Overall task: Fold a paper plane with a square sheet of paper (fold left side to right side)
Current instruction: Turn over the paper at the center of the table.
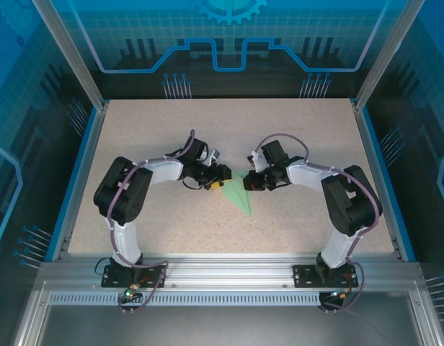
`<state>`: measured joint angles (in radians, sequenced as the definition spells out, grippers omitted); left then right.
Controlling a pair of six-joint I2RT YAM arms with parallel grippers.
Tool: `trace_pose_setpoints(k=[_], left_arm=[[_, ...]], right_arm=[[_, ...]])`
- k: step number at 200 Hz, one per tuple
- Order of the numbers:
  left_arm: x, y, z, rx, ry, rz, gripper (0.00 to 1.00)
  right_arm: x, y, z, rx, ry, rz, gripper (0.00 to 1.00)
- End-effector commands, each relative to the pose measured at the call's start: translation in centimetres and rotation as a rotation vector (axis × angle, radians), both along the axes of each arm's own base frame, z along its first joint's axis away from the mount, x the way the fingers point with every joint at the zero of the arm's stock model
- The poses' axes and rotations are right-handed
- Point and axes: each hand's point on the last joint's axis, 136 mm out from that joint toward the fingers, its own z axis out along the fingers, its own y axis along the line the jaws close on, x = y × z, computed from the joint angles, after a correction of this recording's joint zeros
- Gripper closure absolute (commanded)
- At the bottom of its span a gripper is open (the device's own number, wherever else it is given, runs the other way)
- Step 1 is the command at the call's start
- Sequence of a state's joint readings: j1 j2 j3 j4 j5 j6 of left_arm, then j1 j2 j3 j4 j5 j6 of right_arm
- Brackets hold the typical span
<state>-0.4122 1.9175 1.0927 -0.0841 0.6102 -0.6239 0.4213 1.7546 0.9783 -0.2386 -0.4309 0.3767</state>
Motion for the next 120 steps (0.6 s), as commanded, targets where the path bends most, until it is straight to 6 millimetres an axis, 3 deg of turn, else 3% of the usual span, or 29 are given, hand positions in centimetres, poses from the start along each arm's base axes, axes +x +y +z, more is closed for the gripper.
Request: trace_pose_setpoints(k=[1,70,120], left_arm=[[0.3,-1.3,0.5,-0.033,0.008,-0.029,0.43],[1.2,-3.2,0.1,-0.045,0.016,-0.062,0.43],[1.9,-4.6,-0.5,-0.056,0.028,-0.093,0.5]], right_arm=[[0.1,-0.3,1.4,0.065,-0.012,-0.016,0.94],[0.1,-1.4,1.1,0.105,0.012,-0.058,0.94],[0.1,-1.6,0.6,0.127,0.033,-0.074,0.88]])
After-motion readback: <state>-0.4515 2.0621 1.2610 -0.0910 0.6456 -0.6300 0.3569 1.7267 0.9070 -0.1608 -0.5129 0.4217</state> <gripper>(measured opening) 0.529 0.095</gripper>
